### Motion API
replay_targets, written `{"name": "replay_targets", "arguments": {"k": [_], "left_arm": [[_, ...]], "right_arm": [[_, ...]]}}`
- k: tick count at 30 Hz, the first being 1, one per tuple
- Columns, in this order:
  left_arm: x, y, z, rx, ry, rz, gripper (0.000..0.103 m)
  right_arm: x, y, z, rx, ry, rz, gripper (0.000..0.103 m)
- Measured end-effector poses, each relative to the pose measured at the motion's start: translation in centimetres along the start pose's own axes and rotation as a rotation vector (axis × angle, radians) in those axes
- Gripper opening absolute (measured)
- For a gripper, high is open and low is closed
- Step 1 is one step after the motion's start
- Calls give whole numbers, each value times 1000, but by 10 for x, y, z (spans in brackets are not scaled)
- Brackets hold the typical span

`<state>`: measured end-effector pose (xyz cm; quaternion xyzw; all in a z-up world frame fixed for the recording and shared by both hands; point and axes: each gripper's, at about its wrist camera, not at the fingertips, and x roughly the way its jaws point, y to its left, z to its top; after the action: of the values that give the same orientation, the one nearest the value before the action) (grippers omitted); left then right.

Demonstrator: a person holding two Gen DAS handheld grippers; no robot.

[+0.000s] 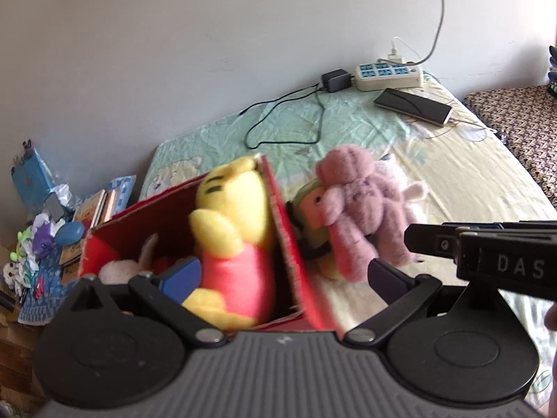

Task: Organize objects
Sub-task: 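Move the right gripper back toward the pink teddy bear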

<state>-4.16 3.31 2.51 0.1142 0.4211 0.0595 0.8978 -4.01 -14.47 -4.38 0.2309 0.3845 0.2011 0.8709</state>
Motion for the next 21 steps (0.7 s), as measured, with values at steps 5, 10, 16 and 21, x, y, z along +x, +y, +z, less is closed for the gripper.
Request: {"name": "replay_targets", "arguments": {"k": [5,10,16,21], "left_arm": [[2,-29,4,32,-20,-40,102],[7,-57,4,66,-48,-117,101],[27,-70,1,39,-15,-227,99],[40,-73,1,28,-28,-240,99]], "right_arm": [[0,-33,5,40,20,-15,35],[7,-65,9,87,49,-17,35],[17,-91,17,128,78,5,35],[30,-97,25,133,113,61,35]]}}
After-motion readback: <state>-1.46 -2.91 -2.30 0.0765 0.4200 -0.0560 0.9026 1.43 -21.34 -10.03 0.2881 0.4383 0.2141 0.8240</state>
